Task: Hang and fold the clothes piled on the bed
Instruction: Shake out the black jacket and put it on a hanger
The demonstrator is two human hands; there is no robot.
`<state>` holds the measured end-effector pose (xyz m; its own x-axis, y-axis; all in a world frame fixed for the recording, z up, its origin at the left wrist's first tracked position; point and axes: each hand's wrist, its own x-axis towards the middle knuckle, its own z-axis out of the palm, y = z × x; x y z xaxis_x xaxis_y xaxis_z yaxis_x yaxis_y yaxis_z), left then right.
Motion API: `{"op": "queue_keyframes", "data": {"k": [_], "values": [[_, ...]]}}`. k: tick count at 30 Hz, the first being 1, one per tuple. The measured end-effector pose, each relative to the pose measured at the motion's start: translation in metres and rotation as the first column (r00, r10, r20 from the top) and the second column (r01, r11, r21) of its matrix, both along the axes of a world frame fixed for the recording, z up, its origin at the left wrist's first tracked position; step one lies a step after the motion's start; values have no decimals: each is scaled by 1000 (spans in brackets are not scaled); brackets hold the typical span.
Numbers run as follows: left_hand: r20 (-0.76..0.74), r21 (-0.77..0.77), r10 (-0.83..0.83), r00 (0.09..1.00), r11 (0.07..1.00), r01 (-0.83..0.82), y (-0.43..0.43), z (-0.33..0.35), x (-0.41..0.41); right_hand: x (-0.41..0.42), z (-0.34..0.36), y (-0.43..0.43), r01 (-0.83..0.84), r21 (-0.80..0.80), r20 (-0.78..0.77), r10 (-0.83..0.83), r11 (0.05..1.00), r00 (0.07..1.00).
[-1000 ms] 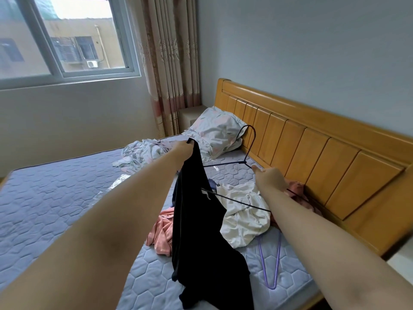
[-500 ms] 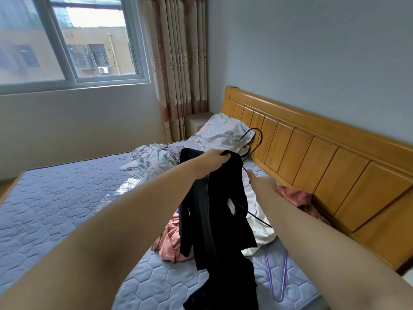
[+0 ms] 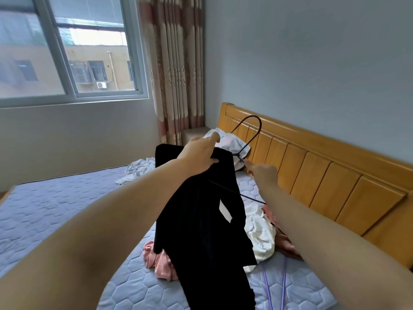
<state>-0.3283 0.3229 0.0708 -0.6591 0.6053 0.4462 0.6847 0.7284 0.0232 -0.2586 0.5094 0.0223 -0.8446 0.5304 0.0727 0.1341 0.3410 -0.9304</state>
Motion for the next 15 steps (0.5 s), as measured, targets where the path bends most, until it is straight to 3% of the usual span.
{"op": "queue_keyframes", "data": {"k": [1, 3, 5, 8, 10, 12, 15], "values": [[57, -3, 33, 998, 999, -33, 1, 2, 0, -4, 2, 4, -5, 44, -31, 6, 999, 999], [30, -94, 99, 995, 991, -96, 3, 6, -1, -7, 10, 0, -86, -7, -161, 84, 996, 983], [4, -100, 105, 994, 989, -104, 3, 11, 0, -7, 18, -1, -43, 26, -260, 48, 999, 964], [30, -29, 106, 994, 994, -105, 3, 17, -2, -7, 29, -7, 50, 218, -304, 19, 975, 952], [53, 33, 122, 991, 992, -124, 1, 20, -4, -8, 31, -10, 212, 378, -400, -47, 901, 915], [86, 101, 135, 987, 984, -144, -2, 24, -7, -5, 23, -14, 335, 518, -538, -6, 787, 843], [156, 200, 136, 978, 966, -166, -8, 30, -11, 3, -8, -11, 138, 537, -484, 170, 832, 859]]}}
